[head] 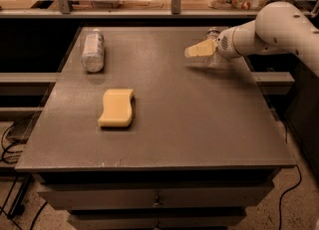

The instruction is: Move water bottle near blue plastic bottle

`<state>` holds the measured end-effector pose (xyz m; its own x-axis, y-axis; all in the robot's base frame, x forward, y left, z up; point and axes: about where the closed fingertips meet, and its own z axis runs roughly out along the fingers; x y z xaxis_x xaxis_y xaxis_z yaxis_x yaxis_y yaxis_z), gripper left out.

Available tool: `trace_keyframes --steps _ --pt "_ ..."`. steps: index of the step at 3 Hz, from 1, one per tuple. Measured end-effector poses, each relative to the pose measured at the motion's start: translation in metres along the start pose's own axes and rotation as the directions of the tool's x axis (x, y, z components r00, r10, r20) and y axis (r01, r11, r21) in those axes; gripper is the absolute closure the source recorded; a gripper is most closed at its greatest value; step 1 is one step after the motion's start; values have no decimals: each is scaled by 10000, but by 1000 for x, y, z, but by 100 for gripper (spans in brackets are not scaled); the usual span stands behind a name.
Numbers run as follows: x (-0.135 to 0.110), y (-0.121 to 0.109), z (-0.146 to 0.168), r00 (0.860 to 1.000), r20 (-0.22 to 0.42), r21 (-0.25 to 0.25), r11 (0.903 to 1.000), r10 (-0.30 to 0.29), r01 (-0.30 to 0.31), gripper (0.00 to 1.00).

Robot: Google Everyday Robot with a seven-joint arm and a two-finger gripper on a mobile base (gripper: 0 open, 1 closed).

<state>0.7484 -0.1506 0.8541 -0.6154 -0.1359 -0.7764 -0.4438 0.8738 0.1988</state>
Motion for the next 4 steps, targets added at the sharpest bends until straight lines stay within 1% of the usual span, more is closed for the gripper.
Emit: trace_keyframes --steps 1,2,3,4 --pt "-3 -4 2 9998 -146 264 9995 -147 151 42" --pt "-16 0 -6 9972 -107 407 9964 -736 740 65" --pt "-47 32 -24 9774 318 28 9780 -2088 2088 96" --pt "-77 75 -41 9405 976 -826 9391 -3254 3335 100"
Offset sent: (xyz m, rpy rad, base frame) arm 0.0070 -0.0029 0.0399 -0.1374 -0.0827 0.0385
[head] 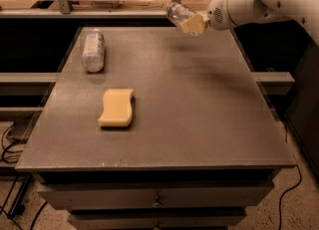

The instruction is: Move water bottle near blue plastic bottle

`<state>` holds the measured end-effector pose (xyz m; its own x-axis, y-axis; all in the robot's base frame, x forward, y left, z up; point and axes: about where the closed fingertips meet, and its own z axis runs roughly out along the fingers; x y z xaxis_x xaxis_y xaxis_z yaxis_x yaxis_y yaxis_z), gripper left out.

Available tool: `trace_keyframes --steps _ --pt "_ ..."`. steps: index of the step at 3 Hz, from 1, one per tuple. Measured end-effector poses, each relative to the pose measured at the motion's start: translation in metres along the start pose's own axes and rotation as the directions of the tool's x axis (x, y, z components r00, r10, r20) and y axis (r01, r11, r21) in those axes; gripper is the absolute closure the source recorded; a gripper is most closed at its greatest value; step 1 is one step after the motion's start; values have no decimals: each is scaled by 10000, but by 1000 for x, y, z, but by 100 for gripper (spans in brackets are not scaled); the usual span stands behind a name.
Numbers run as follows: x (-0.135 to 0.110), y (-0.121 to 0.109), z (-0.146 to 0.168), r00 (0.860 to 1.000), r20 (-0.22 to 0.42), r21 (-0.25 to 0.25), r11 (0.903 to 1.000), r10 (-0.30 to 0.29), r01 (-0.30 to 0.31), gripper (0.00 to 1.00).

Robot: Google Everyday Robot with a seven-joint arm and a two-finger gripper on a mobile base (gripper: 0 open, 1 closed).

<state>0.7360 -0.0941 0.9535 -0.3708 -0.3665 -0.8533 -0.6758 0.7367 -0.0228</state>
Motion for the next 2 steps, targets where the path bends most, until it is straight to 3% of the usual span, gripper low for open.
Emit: trace_keyframes --steps 1,2 --pt "-41 49 -22 9910 825 -1204 9860 -1055 1150 100" --pt "-43 57 -20 9883 902 -1392 9810 -1231 1349 100"
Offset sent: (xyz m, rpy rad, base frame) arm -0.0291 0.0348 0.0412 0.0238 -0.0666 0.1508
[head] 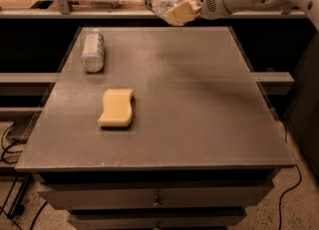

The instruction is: Move water bottle near blue plastic bottle

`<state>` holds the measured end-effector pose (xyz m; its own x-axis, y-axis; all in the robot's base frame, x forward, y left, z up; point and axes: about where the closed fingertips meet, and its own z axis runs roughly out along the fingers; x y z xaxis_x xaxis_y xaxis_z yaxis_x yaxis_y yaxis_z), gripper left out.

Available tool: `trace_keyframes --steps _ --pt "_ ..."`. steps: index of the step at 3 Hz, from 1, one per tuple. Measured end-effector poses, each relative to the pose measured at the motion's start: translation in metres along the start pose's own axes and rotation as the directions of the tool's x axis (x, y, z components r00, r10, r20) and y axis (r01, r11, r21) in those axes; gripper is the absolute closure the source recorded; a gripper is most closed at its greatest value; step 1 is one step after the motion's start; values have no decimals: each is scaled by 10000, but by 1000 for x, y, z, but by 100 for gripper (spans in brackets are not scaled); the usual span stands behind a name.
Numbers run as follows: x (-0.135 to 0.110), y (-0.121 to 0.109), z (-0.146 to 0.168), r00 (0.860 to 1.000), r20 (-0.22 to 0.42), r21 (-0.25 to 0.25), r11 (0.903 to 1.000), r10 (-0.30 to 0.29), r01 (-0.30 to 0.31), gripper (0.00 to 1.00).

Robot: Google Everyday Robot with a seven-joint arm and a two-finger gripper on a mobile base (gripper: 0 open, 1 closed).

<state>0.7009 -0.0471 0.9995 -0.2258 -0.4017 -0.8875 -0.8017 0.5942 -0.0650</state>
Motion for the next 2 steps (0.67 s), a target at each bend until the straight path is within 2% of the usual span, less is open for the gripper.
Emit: trace_keyframes --steps 1,2 --pt "-2 15 11 10000 31 -518 9986 -50 51 100" --pt "-11 48 37 9993 342 -1319 9912 120 -74 100"
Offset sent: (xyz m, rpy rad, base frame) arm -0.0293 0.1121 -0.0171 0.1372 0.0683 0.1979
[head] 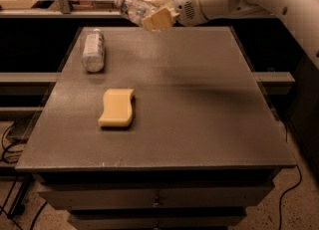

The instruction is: Move water bottle near blue plastic bottle

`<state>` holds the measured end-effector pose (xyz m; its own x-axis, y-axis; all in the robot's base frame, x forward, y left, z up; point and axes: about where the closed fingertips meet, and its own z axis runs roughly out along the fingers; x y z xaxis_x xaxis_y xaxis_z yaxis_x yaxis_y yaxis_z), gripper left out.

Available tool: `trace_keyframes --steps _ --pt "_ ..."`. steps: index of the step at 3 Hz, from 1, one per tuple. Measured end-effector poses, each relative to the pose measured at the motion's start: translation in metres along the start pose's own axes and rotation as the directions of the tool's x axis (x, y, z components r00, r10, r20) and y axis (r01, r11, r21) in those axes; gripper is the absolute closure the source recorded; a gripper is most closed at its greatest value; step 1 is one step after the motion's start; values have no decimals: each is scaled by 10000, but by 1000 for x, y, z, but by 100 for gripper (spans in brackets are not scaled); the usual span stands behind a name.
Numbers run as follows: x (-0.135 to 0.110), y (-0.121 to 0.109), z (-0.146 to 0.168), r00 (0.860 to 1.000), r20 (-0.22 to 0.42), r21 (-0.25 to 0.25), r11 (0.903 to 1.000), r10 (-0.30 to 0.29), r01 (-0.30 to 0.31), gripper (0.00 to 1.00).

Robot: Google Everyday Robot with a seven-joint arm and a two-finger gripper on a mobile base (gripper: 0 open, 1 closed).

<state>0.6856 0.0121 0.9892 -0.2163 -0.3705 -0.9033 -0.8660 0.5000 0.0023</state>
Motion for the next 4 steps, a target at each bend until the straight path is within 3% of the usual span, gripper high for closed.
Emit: trace_keyframes --steps 1,2,4 --pt "-3 27 39 9992 191 -656 9973 347 -334 100" --pt "5 38 76 9956 112 -795 9926 931 -919 84" --pt "27 17 118 9701 332 -139 9706 2405 -2402 37"
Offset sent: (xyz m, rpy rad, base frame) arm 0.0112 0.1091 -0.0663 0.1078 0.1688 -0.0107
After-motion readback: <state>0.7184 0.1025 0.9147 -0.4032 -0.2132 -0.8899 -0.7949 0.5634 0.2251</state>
